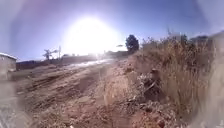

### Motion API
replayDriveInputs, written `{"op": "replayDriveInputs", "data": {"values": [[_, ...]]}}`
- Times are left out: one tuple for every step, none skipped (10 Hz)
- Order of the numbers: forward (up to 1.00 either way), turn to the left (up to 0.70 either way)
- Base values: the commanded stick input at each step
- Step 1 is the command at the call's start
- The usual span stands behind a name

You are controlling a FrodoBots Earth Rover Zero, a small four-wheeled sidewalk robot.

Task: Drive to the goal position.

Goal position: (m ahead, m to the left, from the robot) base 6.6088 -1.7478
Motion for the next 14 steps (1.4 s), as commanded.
{"op": "replayDriveInputs", "data": {"values": [[0.50, 0.00], [0.50, 0.00], [0.50, 0.00], [0.50, 0.00], [0.50, 0.00], [0.50, 0.00], [0.50, 0.00], [0.50, 0.00], [0.50, 0.00], [0.50, 0.00], [0.50, 0.00], [0.50, 0.00], [0.50, 0.00], [0.50, 0.00]]}}
